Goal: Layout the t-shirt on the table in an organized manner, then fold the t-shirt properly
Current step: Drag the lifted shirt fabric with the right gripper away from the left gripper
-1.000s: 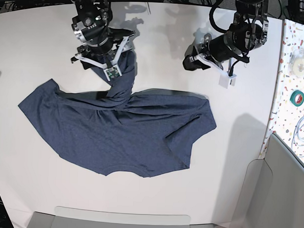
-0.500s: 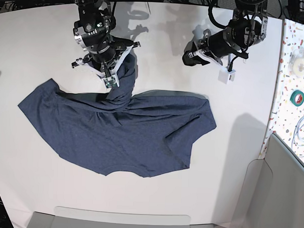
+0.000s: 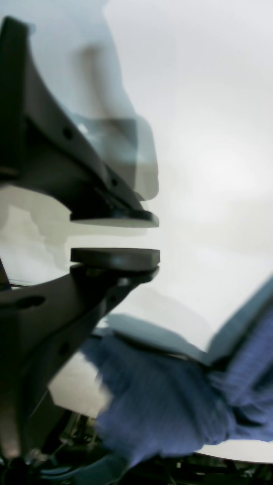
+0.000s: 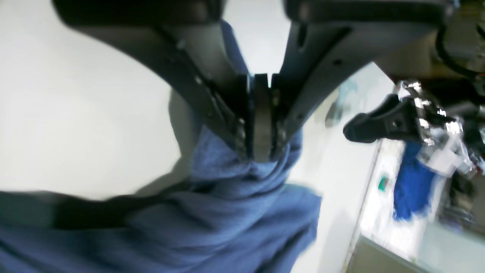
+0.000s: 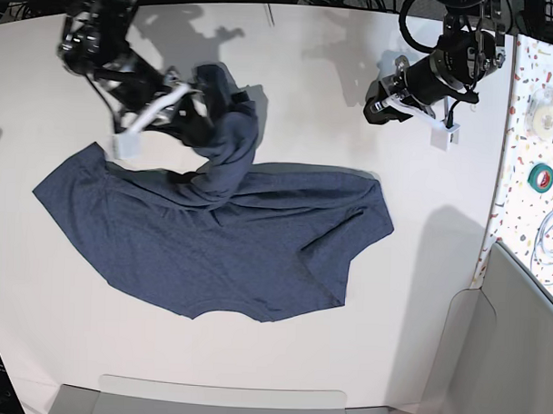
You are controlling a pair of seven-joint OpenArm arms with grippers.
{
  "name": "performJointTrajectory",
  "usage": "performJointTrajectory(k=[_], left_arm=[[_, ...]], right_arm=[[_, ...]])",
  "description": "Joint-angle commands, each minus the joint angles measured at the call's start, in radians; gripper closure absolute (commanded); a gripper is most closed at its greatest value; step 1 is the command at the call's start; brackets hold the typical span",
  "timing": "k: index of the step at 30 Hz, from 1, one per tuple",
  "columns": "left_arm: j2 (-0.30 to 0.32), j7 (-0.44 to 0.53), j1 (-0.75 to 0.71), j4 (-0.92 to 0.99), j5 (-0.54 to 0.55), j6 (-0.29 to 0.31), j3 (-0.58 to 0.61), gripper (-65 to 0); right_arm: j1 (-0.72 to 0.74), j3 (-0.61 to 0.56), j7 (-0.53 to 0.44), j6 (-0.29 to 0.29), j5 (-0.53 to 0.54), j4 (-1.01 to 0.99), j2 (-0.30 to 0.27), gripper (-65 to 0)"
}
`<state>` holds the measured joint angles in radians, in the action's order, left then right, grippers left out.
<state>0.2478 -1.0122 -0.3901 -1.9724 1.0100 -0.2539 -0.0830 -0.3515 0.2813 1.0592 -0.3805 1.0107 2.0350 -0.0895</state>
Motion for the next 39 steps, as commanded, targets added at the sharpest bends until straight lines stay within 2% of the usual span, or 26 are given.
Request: performJointTrajectory(k=[1, 4, 6, 8, 11, 14, 16, 20, 23, 26, 29, 35, 39], left_arm=[[0.017, 0.006, 0.001, -0.02, 0.017, 0.009, -0.01, -9.9], [0.048, 0.013, 0.003, -0.02, 0.017, 0.009, -0.002, -9.9], [0.049, 0.014, 0.003, -0.02, 0.017, 0.009, -0.005, -9.9], [0.051, 0.014, 0.004, -0.017, 0.017, 0.009, -0.004, -10.0], [0.051, 0.014, 0.006, -0.017, 0.017, 0.009, -0.002, -10.3], [0.052, 0.013, 0.006, -0.017, 0.017, 0.009, -0.002, -10.3], [0.052, 0.011, 0.006, -0.017, 0.017, 0.009, -0.001, -10.3], [0.049, 0.008, 0.006, -0.017, 0.017, 0.009, -0.001, -10.3], [0.051, 0.01, 0.006, -0.017, 0.017, 0.009, -0.001, -10.3], [0.052, 0.01, 0.006, -0.015, 0.017, 0.009, -0.008, -10.3], [0.052, 0.011, 0.0, -0.015, 0.017, 0.009, -0.01, -10.3], [0.051, 0.011, -0.002, -0.014, 0.016, 0.009, -0.01, -10.3], [0.058, 0.01, -0.004, -0.014, 0.016, 0.009, -0.011, -10.3]], right_arm=[[-0.017, 0.051, -0.015, -0.041, 0.07, 0.01, -0.013, 0.0], [-0.085, 0.149, -0.014, -0.053, 0.167, -0.021, -0.025, 0.0], [-0.125, 0.178, -0.003, -0.045, 0.164, -0.056, -0.054, 0.0], [-0.143, 0.2, 0.049, 0.021, 0.121, -0.118, -0.091, 0.0], [-0.146, 0.249, 0.103, 0.122, 0.029, -0.19, -0.102, 0.0], [-0.148, 0.261, 0.131, 0.142, -0.056, -0.181, -0.1, 0.0], [-0.151, 0.256, 0.132, 0.145, -0.066, -0.133, -0.1, -6.2], [-0.157, 0.249, 0.134, 0.15, -0.066, -0.007, -0.1, -24.6], [-0.153, 0.19, 0.134, 0.148, -0.056, 0.016, -0.109, -39.2], [-0.154, 0.143, 0.134, 0.145, -0.006, 0.017, -0.111, -48.2], [-0.156, 0.115, 0.134, 0.145, 0.046, 0.02, -0.111, -50.7], [-0.136, 0.037, 0.134, 0.157, -0.006, 0.025, -0.111, -50.8], [-0.131, -0.05, 0.134, 0.266, -0.106, 0.026, -0.111, -50.8]])
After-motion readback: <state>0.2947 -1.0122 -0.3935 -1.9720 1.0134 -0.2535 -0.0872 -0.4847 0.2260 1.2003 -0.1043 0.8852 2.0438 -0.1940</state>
